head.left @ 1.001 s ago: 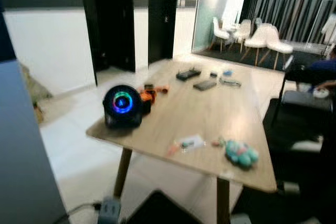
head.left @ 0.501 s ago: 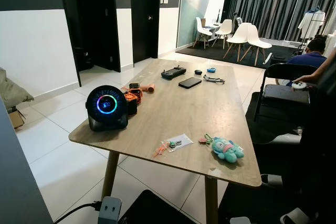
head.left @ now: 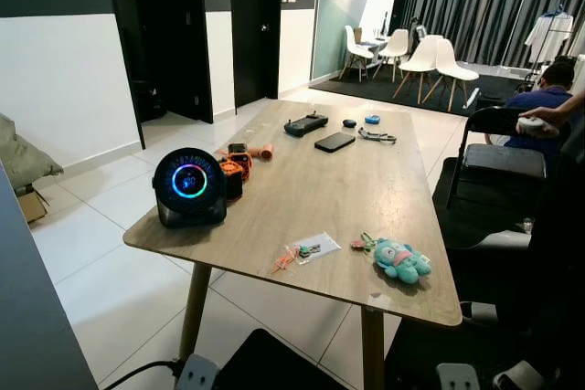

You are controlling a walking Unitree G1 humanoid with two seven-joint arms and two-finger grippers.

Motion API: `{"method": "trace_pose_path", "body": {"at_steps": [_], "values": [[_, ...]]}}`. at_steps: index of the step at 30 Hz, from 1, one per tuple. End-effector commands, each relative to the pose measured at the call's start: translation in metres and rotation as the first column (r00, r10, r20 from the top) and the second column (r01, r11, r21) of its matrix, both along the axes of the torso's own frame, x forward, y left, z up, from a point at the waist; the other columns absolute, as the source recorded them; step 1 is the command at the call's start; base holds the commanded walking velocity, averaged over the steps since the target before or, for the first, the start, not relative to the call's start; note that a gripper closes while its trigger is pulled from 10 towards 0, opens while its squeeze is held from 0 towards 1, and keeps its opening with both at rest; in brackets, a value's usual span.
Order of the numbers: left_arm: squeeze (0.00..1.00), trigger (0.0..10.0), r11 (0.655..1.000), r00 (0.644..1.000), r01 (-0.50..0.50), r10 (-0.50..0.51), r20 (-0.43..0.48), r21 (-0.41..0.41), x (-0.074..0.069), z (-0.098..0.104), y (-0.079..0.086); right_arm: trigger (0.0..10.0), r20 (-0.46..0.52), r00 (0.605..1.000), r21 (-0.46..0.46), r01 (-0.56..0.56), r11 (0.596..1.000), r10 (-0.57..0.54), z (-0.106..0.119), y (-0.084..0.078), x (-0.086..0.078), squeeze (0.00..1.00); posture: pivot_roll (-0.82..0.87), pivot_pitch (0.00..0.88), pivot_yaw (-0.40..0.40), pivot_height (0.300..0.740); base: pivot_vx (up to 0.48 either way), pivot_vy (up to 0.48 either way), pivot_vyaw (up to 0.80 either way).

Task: Hang keys on a hook

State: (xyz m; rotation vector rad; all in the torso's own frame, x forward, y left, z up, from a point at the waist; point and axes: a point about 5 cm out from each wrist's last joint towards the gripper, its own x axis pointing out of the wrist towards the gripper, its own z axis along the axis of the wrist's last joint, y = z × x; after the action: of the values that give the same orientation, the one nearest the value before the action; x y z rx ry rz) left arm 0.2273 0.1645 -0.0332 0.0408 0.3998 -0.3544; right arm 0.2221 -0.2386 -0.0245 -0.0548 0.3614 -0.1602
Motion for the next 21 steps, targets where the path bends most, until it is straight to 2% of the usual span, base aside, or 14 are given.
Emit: {"method": "trace_pose_path", "body": {"at_steps": [1,2,3,5,6,9,12,16,21], "values": [[0.00,10.0,1.000,1.000,-0.010,0.010,0.011,0.008,-0.001,0.001,0.008,10.0,0.054,0.998,-0.006,0.022,1.000,-0.022,0.007,-0.007,0.001,0.00,0.01,0.000,-0.016,0.740,0.000,0.000,0.00],[0.00,10.0,1.000,1.000,-0.012,0.012,0.017,-0.001,-0.001,0.002,0.008,10.0,0.093,0.995,-0.008,0.039,0.999,-0.038,0.013,-0.010,0.004,0.00,0.01,0.000,-0.015,0.740,0.000,0.000,0.00],[0.00,10.0,1.000,1.000,-0.012,0.012,0.017,-0.001,-0.001,0.002,0.008,10.0,0.093,0.995,-0.008,0.039,0.999,-0.038,0.013,-0.010,0.004,0.00,0.01,0.000,-0.015,0.740,0.000,0.000,0.00],[0.00,10.0,1.000,1.000,-0.010,0.010,0.025,-0.017,-0.001,0.003,0.007,10.0,0.199,0.977,-0.003,0.080,0.997,-0.078,0.030,-0.018,0.012,0.00,0.01,0.000,-0.012,0.740,0.000,0.000,0.00],[0.00,10.0,1.000,1.000,-0.010,0.010,0.025,-0.017,-0.001,0.003,0.007,10.0,0.199,0.977,-0.003,0.080,0.997,-0.078,0.030,-0.018,0.012,0.00,0.01,0.000,-0.012,0.740,0.000,0.000,0.00],[0.00,10.0,0.999,0.999,0.029,-0.028,0.029,-0.032,-0.003,0.003,0.001,10.0,0.287,0.955,0.005,0.081,0.997,-0.079,0.047,-0.020,0.022,0.00,0.00,0.000,-0.011,0.740,0.000,0.000,0.00],[0.00,10.0,0.998,0.998,0.059,-0.058,0.030,-0.032,-0.004,0.002,-0.003,10.0,0.287,0.956,-0.007,0.072,0.997,-0.067,0.048,-0.019,0.023,0.00,0.00,0.000,-0.012,0.740,0.000,0.000,0.00],[0.00,10.0,0.990,0.989,0.138,-0.137,0.060,-0.003,-0.007,0.004,-0.009,10.0,0.249,0.966,-0.027,0.076,0.997,-0.067,0.039,-0.020,0.014,0.00,0.00,0.003,-0.015,0.740,0.000,0.000,0.00],[0.00,10.0,0.984,0.975,0.177,-0.173,0.136,-0.019,-0.006,0.015,-0.007,10.0,0.293,0.952,-0.015,0.101,0.995,-0.092,0.042,-0.021,0.003,0.00,0.00,0.007,-0.013,0.740,0.000,0.000,0.00]]}}
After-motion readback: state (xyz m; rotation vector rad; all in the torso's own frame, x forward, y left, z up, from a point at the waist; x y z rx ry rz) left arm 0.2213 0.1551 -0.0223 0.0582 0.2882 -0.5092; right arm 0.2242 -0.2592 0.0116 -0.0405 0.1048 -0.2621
